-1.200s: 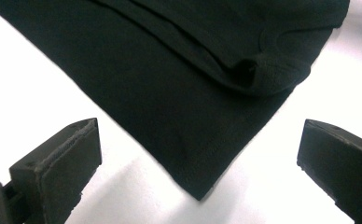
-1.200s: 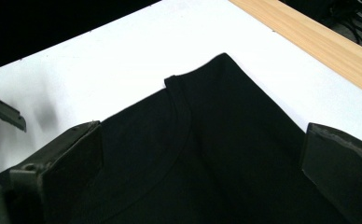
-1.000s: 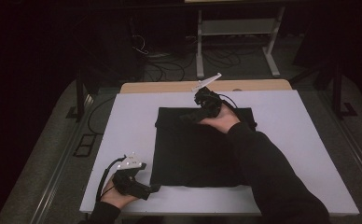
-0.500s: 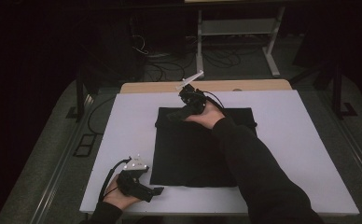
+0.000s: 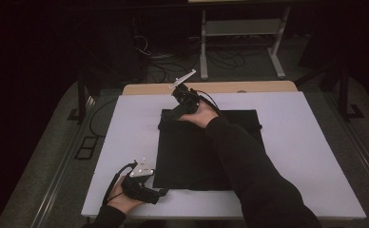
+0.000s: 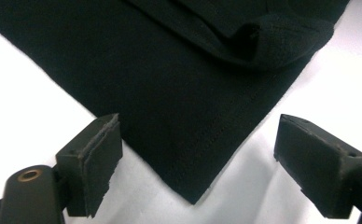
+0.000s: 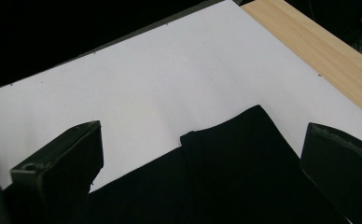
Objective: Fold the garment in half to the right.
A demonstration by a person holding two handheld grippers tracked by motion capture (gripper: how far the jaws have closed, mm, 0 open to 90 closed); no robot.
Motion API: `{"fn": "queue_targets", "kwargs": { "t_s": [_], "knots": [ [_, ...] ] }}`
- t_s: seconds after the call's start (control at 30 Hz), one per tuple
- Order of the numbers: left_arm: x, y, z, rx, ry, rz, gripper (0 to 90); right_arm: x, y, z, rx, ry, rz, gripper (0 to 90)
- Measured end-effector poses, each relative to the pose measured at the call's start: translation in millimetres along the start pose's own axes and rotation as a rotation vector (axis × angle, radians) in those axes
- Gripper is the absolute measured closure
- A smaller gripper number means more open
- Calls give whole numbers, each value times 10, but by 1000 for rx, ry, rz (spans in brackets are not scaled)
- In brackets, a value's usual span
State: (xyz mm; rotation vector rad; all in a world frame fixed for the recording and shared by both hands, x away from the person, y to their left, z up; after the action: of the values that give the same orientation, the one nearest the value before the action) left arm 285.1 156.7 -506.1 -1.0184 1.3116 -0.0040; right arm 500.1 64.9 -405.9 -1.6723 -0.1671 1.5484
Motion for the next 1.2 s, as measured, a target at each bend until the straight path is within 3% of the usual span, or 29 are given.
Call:
{"fn": "queue_targets", "kwargs": {
  "t_s": [0.53, 1.0, 1.2],
  "knots": [
    [-4, -49, 53, -12, -25, -13, 421, 165, -43, -112, 44, 6, 17, 0],
    [-6, -101, 28, 10, 28, 0, 768, 472, 15, -343, 109, 17, 46, 0],
    [-34, -155, 18, 3, 54, -21, 832, 573, -31, -406, 116, 23, 46, 0]
  ]
}}
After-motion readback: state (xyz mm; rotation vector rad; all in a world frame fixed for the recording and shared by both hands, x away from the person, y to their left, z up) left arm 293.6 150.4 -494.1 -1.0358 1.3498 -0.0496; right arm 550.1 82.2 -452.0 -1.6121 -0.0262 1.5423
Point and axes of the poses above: each handheld gripper's, and its own axes: x roughly forward along the jaws, y roughly out of its underside, z roughly to its left, the point moved 8 cm from there along x, roughly forward along the jaws, and after that the axes turned 8 degrees about z, right-handed, at the moved point
